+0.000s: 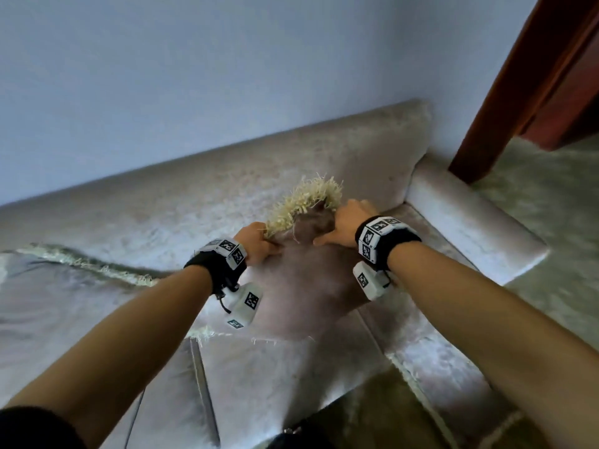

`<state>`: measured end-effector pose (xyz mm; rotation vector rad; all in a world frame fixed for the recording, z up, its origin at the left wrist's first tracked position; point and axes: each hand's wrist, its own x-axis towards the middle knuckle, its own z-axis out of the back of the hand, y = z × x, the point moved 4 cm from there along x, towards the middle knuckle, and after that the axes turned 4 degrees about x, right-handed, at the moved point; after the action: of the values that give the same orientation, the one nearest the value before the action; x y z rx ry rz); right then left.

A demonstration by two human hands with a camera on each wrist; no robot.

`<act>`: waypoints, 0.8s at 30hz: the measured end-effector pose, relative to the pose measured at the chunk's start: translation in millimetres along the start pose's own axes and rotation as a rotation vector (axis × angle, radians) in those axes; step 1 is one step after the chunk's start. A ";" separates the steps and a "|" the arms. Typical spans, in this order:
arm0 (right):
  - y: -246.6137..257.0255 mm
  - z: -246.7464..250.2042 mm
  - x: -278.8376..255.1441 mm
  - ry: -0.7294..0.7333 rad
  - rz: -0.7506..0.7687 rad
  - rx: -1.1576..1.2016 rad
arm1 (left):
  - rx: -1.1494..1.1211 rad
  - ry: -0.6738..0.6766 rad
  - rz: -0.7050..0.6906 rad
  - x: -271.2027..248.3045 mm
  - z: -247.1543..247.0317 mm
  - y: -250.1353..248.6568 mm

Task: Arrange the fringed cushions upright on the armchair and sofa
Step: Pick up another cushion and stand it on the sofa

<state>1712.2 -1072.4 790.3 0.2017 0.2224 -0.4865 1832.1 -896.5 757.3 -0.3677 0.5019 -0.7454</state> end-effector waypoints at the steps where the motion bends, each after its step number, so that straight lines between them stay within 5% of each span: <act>1: 10.6 0.0 14.3 0.014 0.018 -0.024 | -0.015 -0.015 0.026 6.2 5.0 14.0; 8: 57.0 -19.9 100.8 0.136 0.200 0.152 | -0.186 -0.081 0.128 45.7 32.1 86.3; 17: 50.6 -51.0 209.2 0.227 0.233 0.336 | -0.272 -0.330 0.249 98.7 29.0 130.4; 24: 61.9 -58.0 299.5 0.329 0.260 0.436 | -0.276 -0.341 0.384 160.8 48.4 164.0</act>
<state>1990.5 -1136.1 666.1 0.7301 0.4045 -0.2346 2049.6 -893.7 669.2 -0.6231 0.3366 -0.2318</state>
